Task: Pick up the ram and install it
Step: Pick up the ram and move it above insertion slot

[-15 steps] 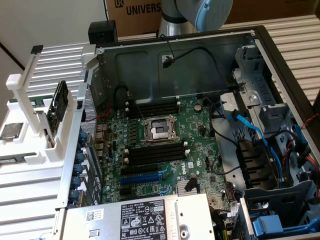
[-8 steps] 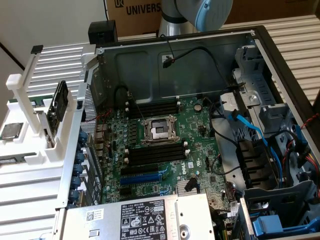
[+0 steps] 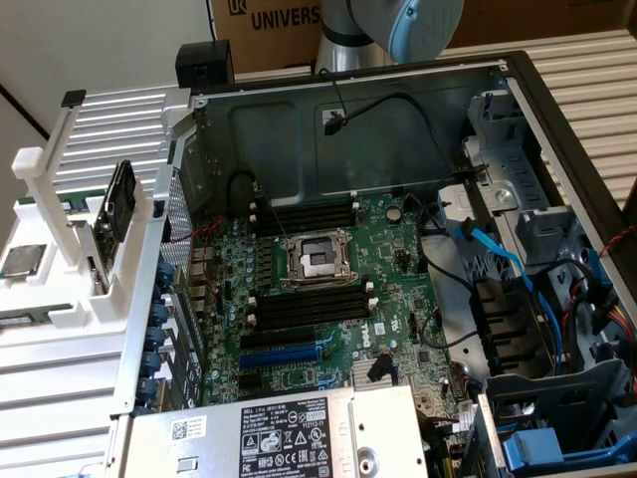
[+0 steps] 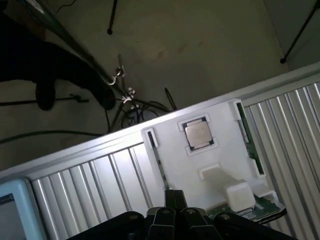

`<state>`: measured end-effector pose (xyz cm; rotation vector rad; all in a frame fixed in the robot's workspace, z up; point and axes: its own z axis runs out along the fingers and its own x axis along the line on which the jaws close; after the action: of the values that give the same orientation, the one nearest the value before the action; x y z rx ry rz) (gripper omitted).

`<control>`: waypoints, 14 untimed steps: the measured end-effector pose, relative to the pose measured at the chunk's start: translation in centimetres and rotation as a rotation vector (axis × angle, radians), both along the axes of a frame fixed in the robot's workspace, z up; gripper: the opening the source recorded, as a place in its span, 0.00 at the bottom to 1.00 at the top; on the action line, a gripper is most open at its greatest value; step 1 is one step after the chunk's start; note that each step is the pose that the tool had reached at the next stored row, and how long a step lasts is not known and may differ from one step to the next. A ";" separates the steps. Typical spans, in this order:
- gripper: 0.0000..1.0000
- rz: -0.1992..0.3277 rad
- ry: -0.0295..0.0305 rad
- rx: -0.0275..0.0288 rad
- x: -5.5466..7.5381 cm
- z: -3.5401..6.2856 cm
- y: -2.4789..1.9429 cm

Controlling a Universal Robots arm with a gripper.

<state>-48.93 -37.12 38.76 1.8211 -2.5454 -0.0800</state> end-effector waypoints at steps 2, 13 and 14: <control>0.10 0.037 0.0000 0.0000 0.0 -0.01 0.00; 0.10 0.225 0.0000 0.0000 0.2 -0.07 0.01; 0.10 0.240 0.0001 0.0001 0.3 -0.07 0.00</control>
<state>-48.67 -37.11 38.70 2.1088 -2.3045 -0.0774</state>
